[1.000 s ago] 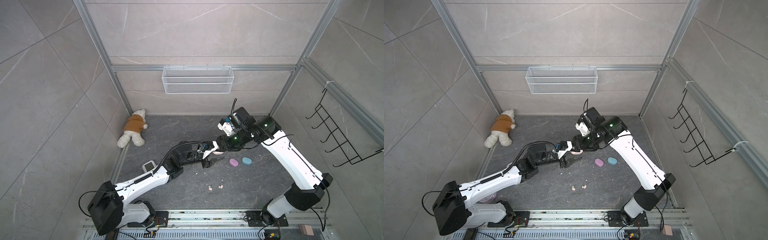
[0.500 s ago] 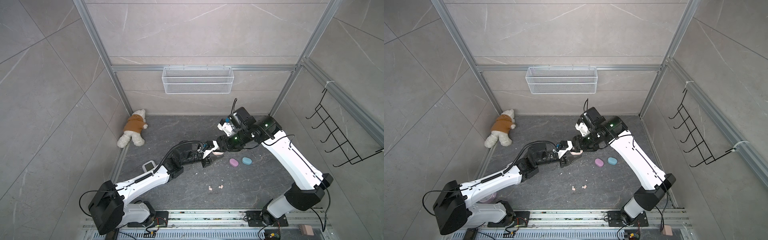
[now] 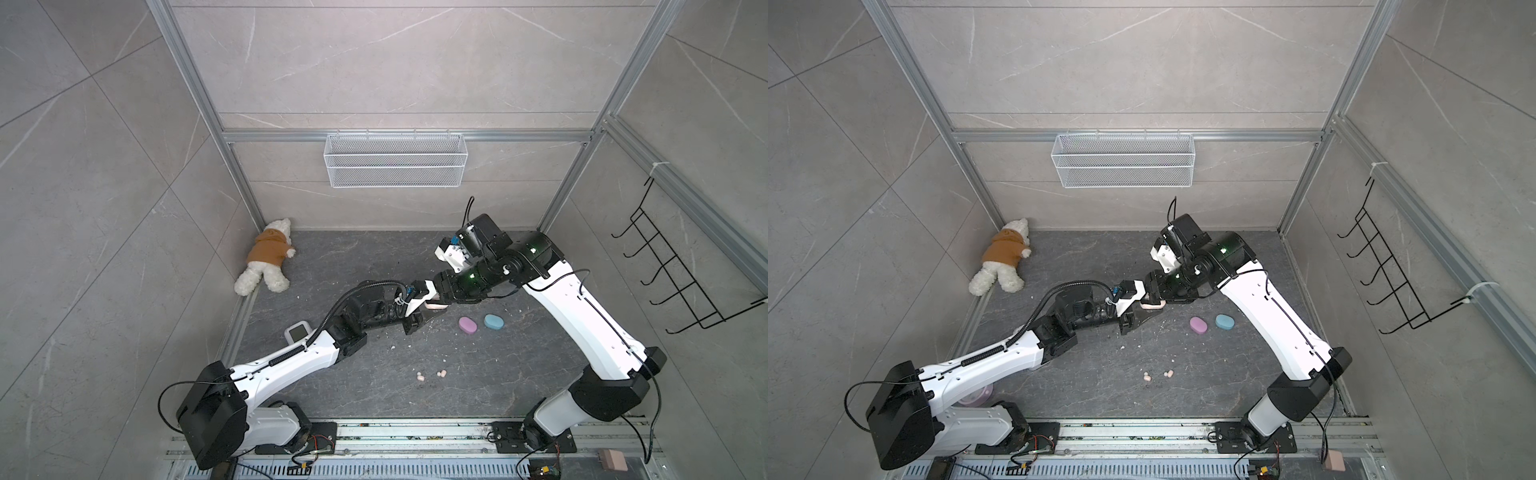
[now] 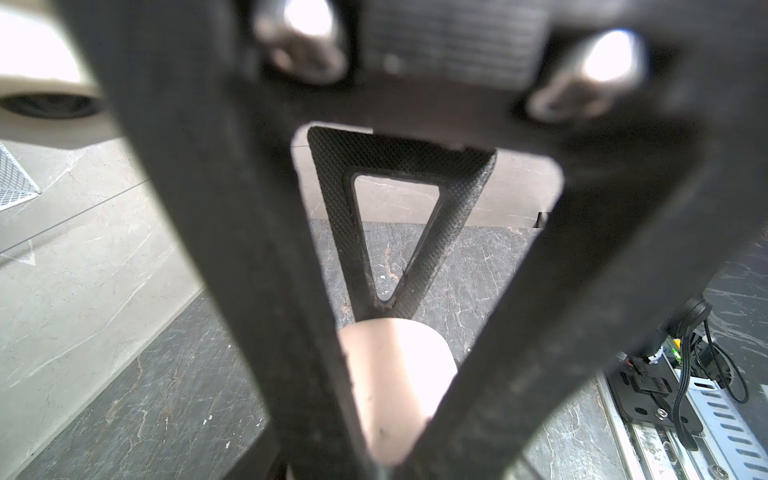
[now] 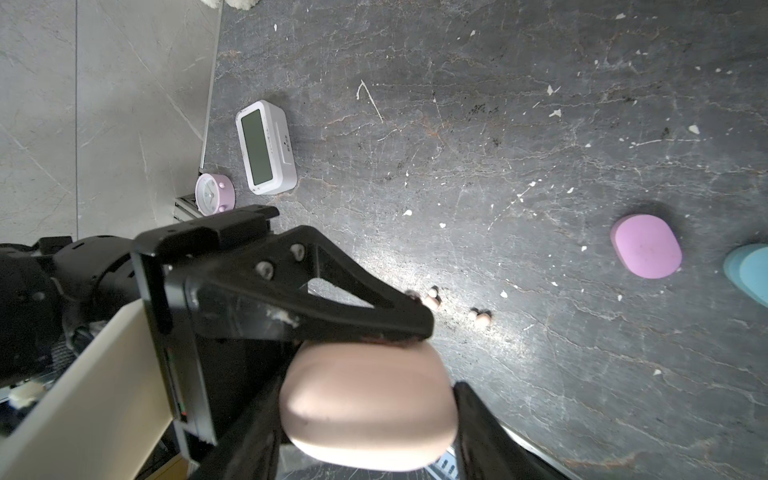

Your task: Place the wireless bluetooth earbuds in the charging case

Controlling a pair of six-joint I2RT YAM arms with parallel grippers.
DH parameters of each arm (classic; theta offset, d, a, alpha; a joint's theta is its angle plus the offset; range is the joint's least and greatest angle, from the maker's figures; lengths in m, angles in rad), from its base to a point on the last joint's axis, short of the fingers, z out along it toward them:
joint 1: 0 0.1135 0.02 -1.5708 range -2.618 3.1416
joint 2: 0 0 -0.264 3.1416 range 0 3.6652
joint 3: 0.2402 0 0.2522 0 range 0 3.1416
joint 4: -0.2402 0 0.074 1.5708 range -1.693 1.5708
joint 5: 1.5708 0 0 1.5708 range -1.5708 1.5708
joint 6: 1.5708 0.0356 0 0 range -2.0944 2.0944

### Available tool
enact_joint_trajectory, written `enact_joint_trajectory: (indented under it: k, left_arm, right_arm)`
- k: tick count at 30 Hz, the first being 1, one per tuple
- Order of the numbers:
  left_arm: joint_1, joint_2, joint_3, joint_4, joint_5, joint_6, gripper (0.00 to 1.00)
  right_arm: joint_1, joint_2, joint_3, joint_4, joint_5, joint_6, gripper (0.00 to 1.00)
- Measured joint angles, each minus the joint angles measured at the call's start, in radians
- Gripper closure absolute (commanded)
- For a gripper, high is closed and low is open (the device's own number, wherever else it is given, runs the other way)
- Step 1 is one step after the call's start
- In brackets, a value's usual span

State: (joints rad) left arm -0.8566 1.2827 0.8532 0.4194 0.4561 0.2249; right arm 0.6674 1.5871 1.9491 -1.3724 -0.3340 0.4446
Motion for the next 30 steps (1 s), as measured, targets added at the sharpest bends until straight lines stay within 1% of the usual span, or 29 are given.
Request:
enact_joint_trajectory:
  k: [7, 9, 19, 30]
  left_arm:
    - [0.000, 0.000, 0.017, -0.008, 0.006, 0.000, 0.66]
    - [0.000, 0.000, 0.019, -0.008, 0.007, 0.000, 0.68]
    - [-0.003, 0.000, 0.019, -0.023, 0.010, 0.001, 0.75]
    - [-0.008, -0.003, 0.019, -0.031, 0.016, 0.000, 0.78]
  right_arm:
    - [0.000, 0.000, 0.027, -0.013, 0.004, 0.000, 0.42]
    - [0.000, 0.000, 0.030, -0.016, 0.004, 0.000, 0.40]
    - [0.000, 0.000, 0.030, -0.014, 0.006, 0.008, 0.29]
    - [0.000, -0.012, 0.029, 0.008, 0.036, 0.008, 0.19]
